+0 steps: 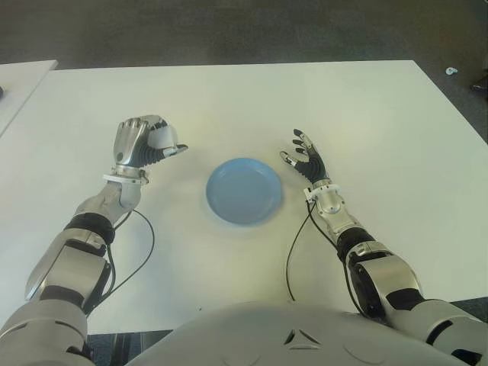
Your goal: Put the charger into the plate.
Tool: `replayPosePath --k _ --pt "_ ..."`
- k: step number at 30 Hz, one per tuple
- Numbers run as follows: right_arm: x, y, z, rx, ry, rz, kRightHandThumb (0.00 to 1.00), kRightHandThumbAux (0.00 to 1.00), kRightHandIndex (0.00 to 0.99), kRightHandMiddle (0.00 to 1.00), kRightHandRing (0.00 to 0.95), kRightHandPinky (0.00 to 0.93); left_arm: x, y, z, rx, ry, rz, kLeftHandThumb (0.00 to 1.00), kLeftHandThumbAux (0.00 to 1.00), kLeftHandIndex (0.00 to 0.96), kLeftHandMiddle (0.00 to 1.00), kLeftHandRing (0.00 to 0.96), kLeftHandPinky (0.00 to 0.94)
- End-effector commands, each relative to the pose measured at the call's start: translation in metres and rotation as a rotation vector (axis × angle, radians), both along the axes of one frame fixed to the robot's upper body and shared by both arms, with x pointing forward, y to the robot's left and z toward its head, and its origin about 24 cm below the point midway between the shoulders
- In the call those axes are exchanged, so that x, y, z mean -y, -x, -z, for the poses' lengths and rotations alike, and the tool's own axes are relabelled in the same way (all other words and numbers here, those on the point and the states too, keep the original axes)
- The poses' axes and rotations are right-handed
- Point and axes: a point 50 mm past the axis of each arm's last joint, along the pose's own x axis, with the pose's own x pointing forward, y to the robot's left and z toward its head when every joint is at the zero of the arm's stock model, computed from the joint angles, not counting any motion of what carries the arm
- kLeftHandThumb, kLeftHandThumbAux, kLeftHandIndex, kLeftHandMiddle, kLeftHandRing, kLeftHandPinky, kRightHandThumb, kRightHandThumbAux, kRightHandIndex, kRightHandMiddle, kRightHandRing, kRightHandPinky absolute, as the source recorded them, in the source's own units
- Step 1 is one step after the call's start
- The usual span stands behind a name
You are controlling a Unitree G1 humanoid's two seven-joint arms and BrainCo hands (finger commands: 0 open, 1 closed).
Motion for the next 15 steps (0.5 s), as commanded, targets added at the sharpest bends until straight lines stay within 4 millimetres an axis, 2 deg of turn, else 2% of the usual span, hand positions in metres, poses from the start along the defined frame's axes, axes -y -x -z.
replayPosePath --k 1,6,10,15 --pt "0.003 0.042 0.053 -0.280 0.006 0.032 0.117 0.593 0.053 0.102 0.126 0.177 0.010 -0.001 -0.007 0.002 0.017 0.050 0.390 0.423 0.810 0.882 0.891 0.927" --pt "0.003 0.042 0.053 -0.283 -0.001 0.033 0.125 0.616 0.056 0.111 0.128 0.175 0.019 0.000 -0.011 -0.007 0.038 0.086 0.388 0.401 0.824 0.888 0.893 0.923" --pt "0.002 0.040 0.053 -0.293 -0.022 0.042 0.121 0.631 0.050 0.118 0.133 0.172 0.042 0.001 -0.020 -0.012 0.064 0.164 0.389 0.384 0.837 0.892 0.894 0.917" --pt "0.002 0.039 0.051 -0.304 -0.087 0.050 0.110 0.626 0.035 0.116 0.128 0.150 0.057 0.003 -0.024 -0.037 0.076 0.226 0.390 0.379 0.843 0.893 0.895 0.915"
